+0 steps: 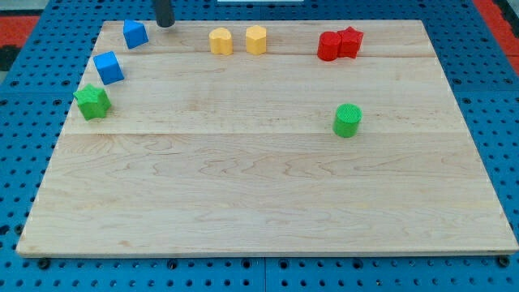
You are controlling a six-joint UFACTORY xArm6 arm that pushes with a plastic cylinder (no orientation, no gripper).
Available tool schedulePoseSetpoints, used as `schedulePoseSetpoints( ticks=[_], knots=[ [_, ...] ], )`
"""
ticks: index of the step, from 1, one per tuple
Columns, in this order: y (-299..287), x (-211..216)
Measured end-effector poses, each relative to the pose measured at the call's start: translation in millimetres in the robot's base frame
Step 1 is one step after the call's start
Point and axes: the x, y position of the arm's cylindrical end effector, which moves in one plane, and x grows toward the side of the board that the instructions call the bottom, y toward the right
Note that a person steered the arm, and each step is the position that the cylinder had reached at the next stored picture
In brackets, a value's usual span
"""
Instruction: Slide the blue cube to the bottom left corner
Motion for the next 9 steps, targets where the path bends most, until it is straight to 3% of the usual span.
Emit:
schedulePoseSetpoints(
  ticks=[1, 2, 3, 5, 7, 8, 9],
  knots=[
    [-52.2, 24.5],
    [-53.3, 16.8],
    [-90.4, 6.6],
    [-46.7, 105.9],
    [-7.0, 168.9],
    [7.1, 234.0],
    [20.3, 219.2]
  ],
)
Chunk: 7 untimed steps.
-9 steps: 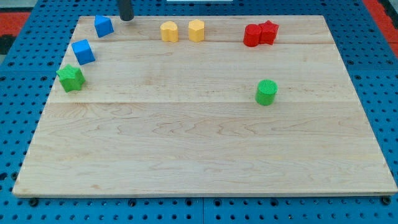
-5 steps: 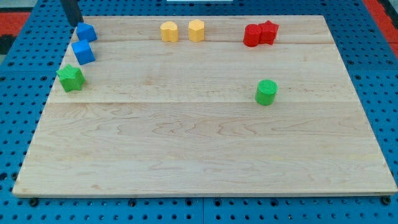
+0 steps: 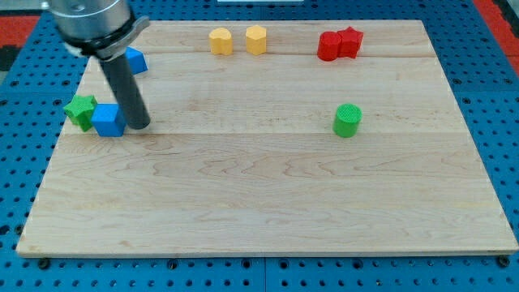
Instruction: Slide the blue cube to the bottom left corner
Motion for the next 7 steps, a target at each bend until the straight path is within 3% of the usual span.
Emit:
schedulePoseSetpoints(
  ticks=[1, 3, 4, 5, 6, 7],
  knots=[
    [-15.5, -50.1],
    [-39.9, 48.7],
    [-36.2, 32.3],
    [-69.0, 37.0],
    [-62.0, 89.9],
    [-36.5, 97.4]
  ],
)
